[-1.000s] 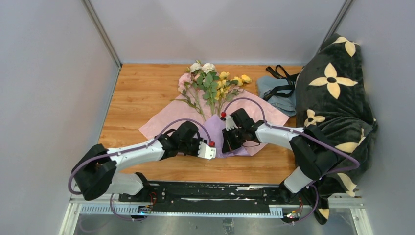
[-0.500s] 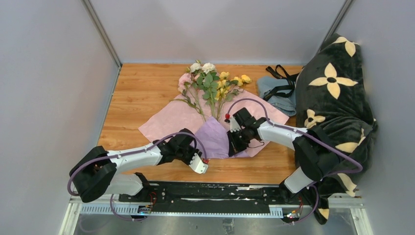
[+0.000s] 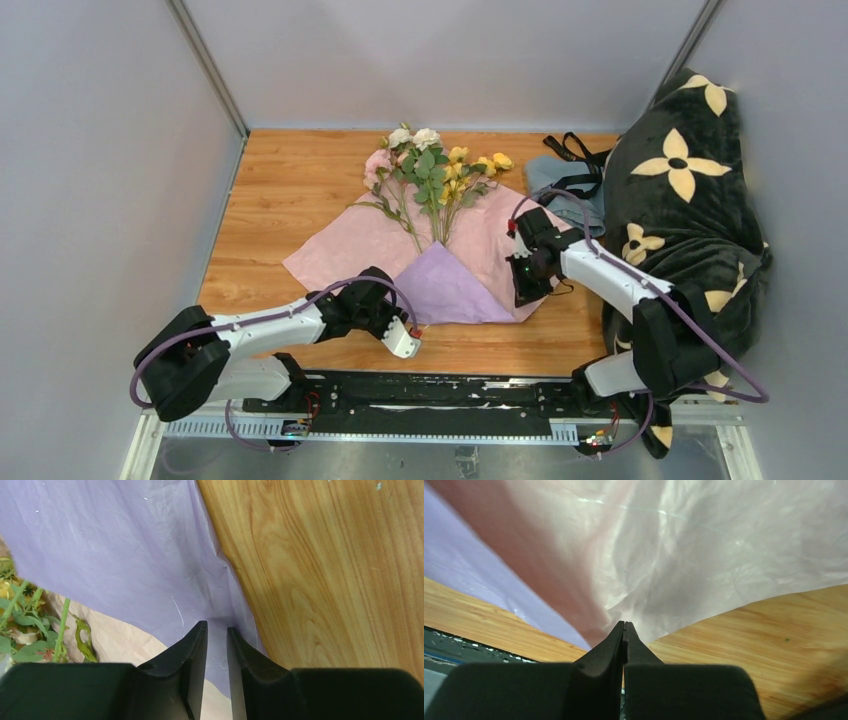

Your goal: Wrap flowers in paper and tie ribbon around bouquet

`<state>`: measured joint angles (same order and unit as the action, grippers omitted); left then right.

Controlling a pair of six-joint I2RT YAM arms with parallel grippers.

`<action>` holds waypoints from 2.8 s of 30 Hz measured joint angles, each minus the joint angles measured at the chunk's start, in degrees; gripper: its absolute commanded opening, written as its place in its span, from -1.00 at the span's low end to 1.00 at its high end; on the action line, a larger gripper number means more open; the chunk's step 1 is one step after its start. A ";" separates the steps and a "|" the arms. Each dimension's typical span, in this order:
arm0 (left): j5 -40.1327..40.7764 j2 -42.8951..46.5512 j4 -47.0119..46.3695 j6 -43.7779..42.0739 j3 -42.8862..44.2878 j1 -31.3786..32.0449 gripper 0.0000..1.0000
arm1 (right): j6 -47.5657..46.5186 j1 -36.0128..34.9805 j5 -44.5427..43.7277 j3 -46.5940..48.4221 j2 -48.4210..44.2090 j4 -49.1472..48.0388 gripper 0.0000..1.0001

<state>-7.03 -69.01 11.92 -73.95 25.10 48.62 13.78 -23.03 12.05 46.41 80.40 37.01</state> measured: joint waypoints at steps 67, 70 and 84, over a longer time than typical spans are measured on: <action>20.48 14.14 37.29 1.27 2.69 -9.86 0.01 | 0.15 -20.44 4.87 8.15 15.85 -17.07 -1.00; 19.41 13.49 43.82 9.27 14.32 -13.18 0.05 | 0.31 -20.44 4.66 7.93 15.61 -17.35 -1.00; -14.71 -9.33 17.07 61.02 28.72 -13.38 -0.26 | 9.88 -20.44 3.89 7.56 15.56 -22.05 -1.00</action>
<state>-21.74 -78.35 28.99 -12.93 53.82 35.24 23.66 -43.46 15.94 53.98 95.96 14.96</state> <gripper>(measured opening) 0.399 0.005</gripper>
